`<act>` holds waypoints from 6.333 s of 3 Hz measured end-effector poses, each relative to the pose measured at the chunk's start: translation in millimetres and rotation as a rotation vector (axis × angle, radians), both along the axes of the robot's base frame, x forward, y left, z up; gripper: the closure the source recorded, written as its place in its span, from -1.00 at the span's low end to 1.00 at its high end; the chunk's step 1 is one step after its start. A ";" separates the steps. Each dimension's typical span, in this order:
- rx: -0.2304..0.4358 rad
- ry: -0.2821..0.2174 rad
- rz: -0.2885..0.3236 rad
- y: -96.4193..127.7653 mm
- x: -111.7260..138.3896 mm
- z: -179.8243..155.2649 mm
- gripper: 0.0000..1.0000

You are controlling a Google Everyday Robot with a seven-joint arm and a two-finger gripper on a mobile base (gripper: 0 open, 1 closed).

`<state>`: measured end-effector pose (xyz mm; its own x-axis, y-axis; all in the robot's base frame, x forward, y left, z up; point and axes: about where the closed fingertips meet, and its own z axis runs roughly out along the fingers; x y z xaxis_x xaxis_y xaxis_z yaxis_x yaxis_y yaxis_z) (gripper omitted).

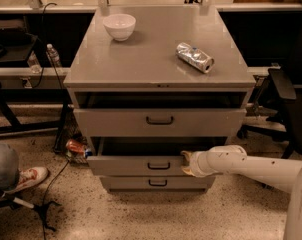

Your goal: Open middle drawer

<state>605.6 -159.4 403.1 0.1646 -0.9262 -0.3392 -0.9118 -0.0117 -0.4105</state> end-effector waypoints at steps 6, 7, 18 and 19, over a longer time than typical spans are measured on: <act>-0.037 -0.008 0.025 2.4 5.8 -3.3 -1.00; -0.088 -0.008 0.016 -4.7 10.0 -5.4 -1.00; 0.071 0.098 -0.219 -59.8 -101.8 0.6 1.00; 0.071 0.098 -0.219 -59.8 -101.8 0.5 1.00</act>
Offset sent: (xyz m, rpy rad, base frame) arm -0.0006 0.0010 -0.0011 0.0007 0.0020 0.0015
